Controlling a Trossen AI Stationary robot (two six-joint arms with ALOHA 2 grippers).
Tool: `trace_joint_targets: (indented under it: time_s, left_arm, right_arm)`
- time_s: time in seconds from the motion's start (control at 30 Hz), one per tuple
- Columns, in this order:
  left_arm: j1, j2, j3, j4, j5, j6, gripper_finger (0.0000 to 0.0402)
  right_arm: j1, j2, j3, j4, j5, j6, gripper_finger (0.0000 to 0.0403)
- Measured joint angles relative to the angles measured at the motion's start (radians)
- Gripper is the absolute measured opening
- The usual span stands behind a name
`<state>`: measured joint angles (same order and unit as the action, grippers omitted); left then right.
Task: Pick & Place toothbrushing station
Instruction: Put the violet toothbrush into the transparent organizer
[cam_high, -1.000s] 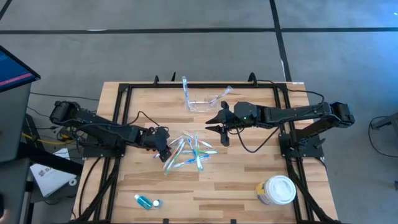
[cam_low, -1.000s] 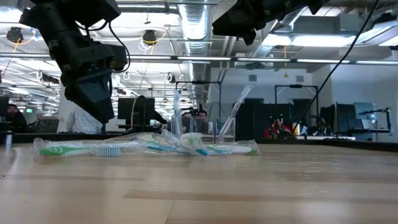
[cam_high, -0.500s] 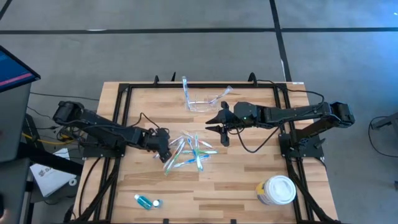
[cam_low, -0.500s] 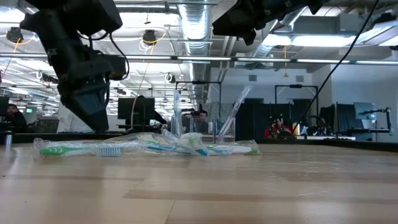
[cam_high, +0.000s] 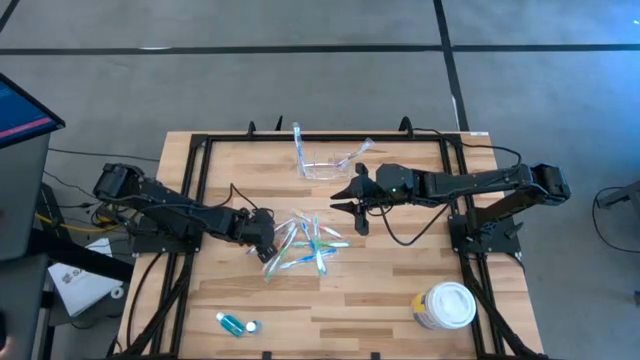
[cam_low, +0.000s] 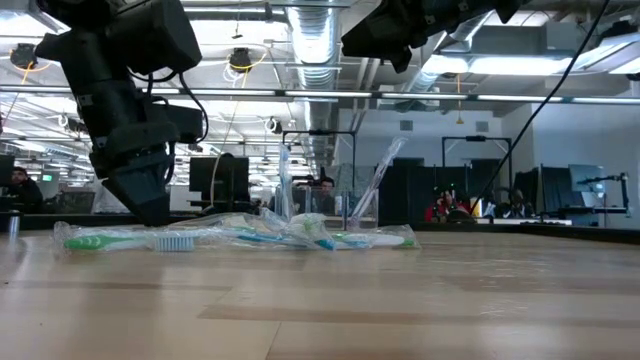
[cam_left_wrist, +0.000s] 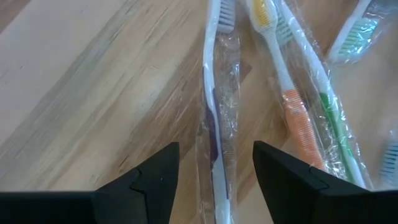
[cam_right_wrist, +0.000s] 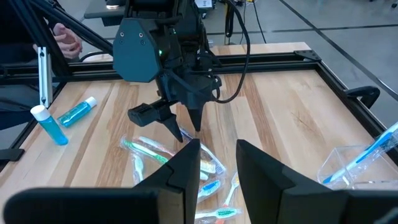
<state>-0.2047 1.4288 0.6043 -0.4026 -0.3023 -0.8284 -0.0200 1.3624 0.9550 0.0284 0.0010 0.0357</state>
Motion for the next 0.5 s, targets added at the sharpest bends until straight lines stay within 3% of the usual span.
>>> trace_joint_targets:
  time_s: [0.5]
  left_arm:
    - [0.0, 0.0, 0.0, -0.001, 0.013, -0.016, 0.0117]
  right_arm:
    - [0.0, 0.0, 0.0, 0.0, 0.0, 0.001, 0.0095]
